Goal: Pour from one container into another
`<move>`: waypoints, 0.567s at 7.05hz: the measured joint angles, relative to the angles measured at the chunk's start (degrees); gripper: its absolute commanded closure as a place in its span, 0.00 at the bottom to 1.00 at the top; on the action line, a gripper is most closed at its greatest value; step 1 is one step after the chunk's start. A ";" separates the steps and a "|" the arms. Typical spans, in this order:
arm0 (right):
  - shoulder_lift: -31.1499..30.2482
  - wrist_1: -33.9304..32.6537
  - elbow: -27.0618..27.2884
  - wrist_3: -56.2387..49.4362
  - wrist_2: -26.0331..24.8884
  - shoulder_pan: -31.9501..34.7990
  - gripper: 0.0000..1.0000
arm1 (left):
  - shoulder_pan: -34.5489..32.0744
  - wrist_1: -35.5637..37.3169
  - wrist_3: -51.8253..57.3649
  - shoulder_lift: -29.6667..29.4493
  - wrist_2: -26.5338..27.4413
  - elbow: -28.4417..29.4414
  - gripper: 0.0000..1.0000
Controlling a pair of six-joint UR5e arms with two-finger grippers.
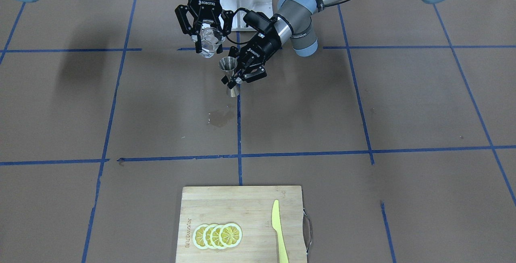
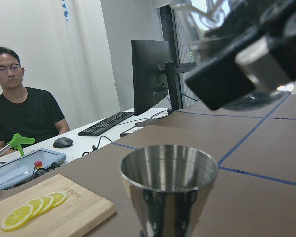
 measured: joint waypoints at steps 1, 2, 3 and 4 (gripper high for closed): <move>0.04 -0.49 0.20 -1.36 -0.04 0.01 1.00 | 0.02 0.00 0.00 -0.03 0.00 0.00 1.00; 0.19 -1.80 0.37 -2.02 -0.16 0.00 1.00 | 0.05 0.00 -0.02 -0.04 0.00 -0.02 1.00; 0.43 -3.82 0.56 -2.29 -0.48 -0.04 1.00 | 0.05 0.00 -0.06 -0.05 0.00 -0.09 1.00; 0.52 -5.07 0.64 -2.97 -0.82 -0.05 1.00 | 0.06 0.00 -0.06 -0.05 0.00 -0.14 1.00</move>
